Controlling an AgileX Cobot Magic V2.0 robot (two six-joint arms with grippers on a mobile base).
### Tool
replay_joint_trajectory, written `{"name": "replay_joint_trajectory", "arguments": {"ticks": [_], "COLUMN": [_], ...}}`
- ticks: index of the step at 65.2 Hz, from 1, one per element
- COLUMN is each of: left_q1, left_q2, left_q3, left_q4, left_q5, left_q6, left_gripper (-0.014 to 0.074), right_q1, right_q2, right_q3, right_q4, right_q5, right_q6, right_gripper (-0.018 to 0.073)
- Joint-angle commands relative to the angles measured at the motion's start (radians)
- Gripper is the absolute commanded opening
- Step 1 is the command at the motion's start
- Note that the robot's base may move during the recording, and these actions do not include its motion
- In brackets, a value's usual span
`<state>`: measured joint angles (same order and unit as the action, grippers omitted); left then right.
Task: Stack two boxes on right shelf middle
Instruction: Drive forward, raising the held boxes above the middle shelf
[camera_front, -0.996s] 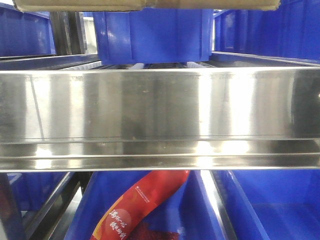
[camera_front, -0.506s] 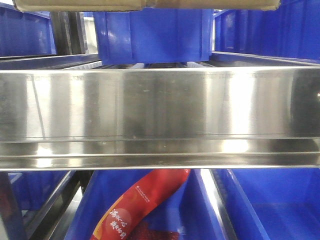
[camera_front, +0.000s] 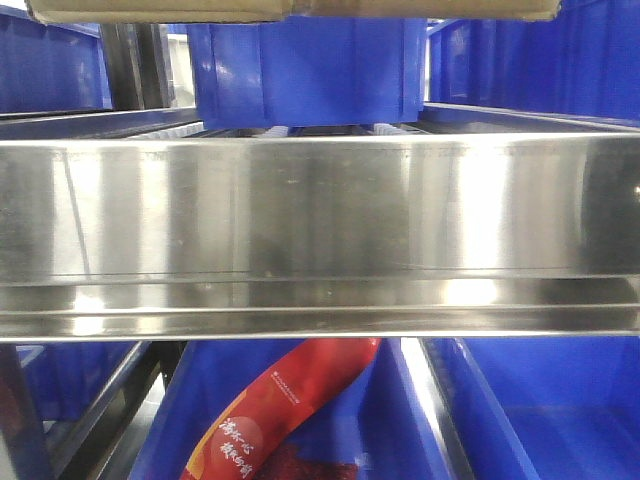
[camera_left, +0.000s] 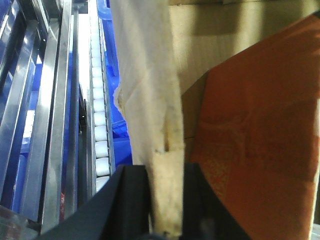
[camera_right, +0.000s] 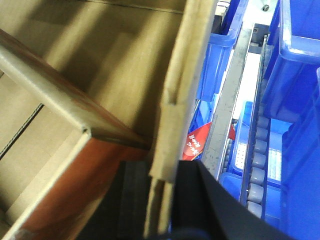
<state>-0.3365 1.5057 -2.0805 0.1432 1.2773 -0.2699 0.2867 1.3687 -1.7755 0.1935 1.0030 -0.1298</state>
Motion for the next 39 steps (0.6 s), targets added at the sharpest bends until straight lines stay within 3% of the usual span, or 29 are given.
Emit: {"name": "replay_joint_trajectory", "arguments": {"ticks": [1,19,26,39], "left_q1": [0.001,0.001,0.001,0.001], "left_q2": [-0.018,-0.018,-0.001,0.071], "left_q3": [-0.017,-0.017,-0.017,0.006], "left_q4": [0.044,0.059,0.099,0.097], "left_q5": [-0.058,-0.083,-0.056,-0.056], "left_q6": [-0.002,0.000,0.020,0.074], "left_gripper": [-0.0111,-0.0111,-0.0111,-0.0111], "right_q1": [-0.007,-0.007,-0.007,-0.007], "right_q2": [-0.013,-0.013,-0.008,0.063], "right_q3": [-0.007,-0.007,-0.005,-0.001], "right_q4": [-0.033,-0.022,-0.003,0.008], "right_q5": [-0.024,-0.042,0.008,0.123], "right_q6": [-0.010,-0.010,-0.001,0.050], "right_gripper": [-0.0151,-0.0151,-0.0151,-0.0151]}}
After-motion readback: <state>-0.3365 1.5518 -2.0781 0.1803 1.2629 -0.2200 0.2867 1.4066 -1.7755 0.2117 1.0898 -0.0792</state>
